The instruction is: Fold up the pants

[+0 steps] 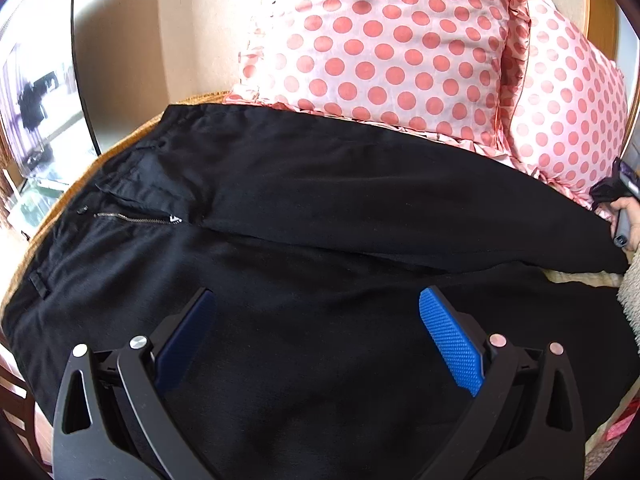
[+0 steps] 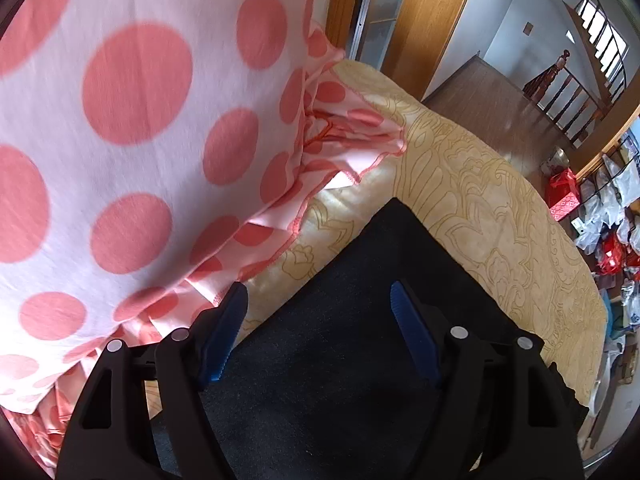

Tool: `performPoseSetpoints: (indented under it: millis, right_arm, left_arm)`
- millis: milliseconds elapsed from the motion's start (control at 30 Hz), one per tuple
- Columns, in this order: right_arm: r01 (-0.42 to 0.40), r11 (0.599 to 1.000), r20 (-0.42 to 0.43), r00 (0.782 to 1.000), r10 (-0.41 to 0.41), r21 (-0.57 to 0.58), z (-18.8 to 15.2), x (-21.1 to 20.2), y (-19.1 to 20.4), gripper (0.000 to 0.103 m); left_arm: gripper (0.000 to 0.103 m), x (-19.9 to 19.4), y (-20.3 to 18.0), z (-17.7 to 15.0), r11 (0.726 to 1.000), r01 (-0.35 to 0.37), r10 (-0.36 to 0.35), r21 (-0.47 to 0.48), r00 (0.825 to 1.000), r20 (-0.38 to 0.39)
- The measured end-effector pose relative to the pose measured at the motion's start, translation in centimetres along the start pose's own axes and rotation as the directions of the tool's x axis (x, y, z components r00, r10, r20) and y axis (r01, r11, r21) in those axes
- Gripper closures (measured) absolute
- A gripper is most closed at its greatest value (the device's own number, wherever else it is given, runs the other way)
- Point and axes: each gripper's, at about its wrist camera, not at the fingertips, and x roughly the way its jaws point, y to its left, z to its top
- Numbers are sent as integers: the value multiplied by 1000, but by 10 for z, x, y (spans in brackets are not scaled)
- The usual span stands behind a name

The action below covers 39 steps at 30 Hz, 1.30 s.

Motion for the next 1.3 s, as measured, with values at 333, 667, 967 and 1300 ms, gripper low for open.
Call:
performPoseSetpoints:
  millis: [333, 667, 967, 1300]
  right_arm:
    - [-142, 987, 8, 990, 142, 79, -18, -10, -34, 90]
    - [-359, 925, 55, 933, 355, 126, -66, -51, -112, 94]
    - [-473, 876, 88, 880, 466, 95, -150, -88, -176, 94]
    - [-491, 871, 111, 866, 488, 0, -187, -92, -183, 94]
  left_arm:
    - [2, -7, 5, 0, 998, 61, -61, -32, 998, 15]
    - [2, -25, 19, -9, 993, 63, -53, -96, 993, 104]
    - [2, -32, 27, 11, 992, 95, -85, -87, 991, 104]
    - [2, 27, 29, 100, 987, 105, -110, -119, 993, -32]
